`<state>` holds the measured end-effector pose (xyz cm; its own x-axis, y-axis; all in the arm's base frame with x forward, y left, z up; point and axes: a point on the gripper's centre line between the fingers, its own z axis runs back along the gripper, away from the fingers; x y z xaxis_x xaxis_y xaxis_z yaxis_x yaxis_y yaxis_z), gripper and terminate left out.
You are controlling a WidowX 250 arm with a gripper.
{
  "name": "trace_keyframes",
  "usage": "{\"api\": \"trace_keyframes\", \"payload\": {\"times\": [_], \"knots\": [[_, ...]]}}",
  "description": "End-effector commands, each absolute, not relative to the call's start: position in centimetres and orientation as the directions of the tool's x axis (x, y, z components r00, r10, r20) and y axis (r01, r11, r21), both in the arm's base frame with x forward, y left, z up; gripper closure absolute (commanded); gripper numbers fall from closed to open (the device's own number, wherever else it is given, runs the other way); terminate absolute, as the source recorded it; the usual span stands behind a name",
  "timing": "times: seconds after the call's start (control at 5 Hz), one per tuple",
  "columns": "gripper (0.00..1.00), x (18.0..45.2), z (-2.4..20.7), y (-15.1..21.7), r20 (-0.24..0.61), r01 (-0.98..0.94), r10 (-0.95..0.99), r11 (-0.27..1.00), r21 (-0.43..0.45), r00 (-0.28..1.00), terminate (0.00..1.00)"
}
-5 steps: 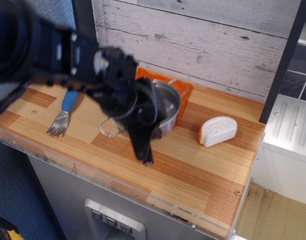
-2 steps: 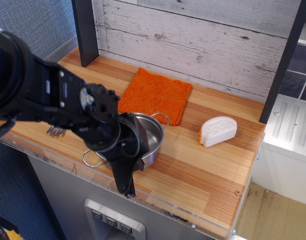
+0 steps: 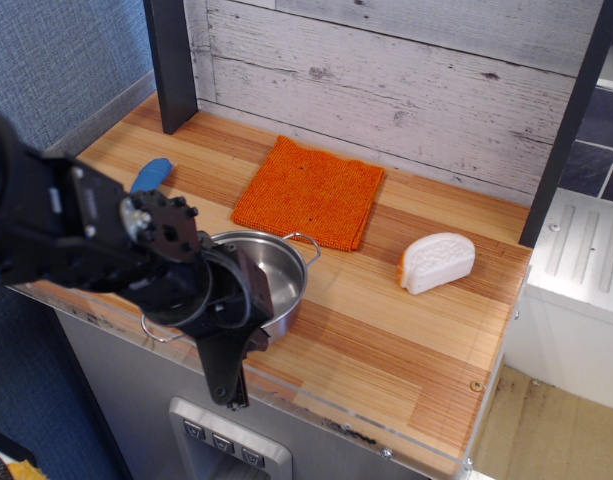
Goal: Move the pot in front of the orange towel
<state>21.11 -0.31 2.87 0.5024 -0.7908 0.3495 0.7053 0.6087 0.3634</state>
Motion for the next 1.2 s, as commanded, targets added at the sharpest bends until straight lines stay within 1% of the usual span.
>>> {"api": "trace_keyframes", "payload": {"times": [0.0,0.2,0.4,0.6,0.8,1.0], "knots": [[0.00,20.9,3.6,0.2,0.356,0.681,-0.791,0.610,0.405,0.497,0.00],[0.00,20.9,3.7,0.2,0.359,0.681,-0.792,0.609,0.406,0.494,0.00],[0.00,21.2,4.3,0.1,0.375,0.691,-0.784,0.616,0.378,0.495,0.00],[0.00,22.1,6.8,-0.7,0.436,0.689,-0.754,0.643,0.335,0.491,0.00],[0.00,23.4,11.0,-1.5,0.519,0.660,-0.687,0.698,0.277,0.509,0.00],[0.00,24.3,13.5,-1.7,0.571,0.620,-0.625,0.747,0.240,0.531,0.00]]}}
